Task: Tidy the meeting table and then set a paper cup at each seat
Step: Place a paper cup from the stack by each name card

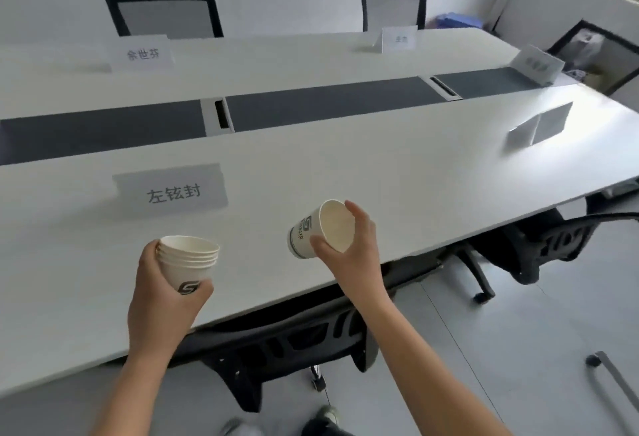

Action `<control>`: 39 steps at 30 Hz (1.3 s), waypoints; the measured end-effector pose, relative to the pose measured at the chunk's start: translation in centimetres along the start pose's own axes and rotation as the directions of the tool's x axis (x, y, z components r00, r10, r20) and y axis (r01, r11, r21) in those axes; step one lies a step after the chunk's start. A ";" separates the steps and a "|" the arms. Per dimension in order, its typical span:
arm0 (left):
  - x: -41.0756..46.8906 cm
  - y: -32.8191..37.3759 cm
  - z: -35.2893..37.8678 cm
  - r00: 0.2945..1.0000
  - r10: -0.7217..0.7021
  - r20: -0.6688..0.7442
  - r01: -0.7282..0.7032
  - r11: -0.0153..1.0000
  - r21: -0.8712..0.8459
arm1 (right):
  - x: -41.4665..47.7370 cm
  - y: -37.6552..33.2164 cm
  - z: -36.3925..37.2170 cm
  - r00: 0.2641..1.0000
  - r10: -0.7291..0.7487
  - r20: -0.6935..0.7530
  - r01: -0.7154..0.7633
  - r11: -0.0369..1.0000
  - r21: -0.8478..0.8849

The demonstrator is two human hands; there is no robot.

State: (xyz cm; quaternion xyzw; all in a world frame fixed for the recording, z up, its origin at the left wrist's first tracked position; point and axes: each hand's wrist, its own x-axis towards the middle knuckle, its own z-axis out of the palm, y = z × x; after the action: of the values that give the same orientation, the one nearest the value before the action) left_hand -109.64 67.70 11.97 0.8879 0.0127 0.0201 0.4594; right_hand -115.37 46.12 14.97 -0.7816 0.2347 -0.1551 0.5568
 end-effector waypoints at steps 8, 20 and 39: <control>-3.0 -1.1 0.9 0.983 -0.092 -0.159 0.092 0.996 -0.010 | 3.2 1.5 3.3 0.946 0.003 0.324 0.084 0.963 -0.255; -0.4 -2.3 -1.7 0.940 -0.119 -0.319 0.082 0.989 -0.125 | 6.9 1.5 9.0 0.903 0.019 0.429 0.211 0.850 -0.482; 1.0 -5.2 -4.0 0.979 0.026 -0.204 -0.050 0.992 -0.117 | 6.0 3.2 12.4 0.897 0.073 0.436 0.235 0.757 -0.610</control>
State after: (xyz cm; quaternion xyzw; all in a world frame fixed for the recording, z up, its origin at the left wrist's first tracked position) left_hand -108.85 74.00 10.08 0.8517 0.0411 0.1198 0.5085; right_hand -104.65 51.90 7.72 -0.9491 0.1086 0.0895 0.2819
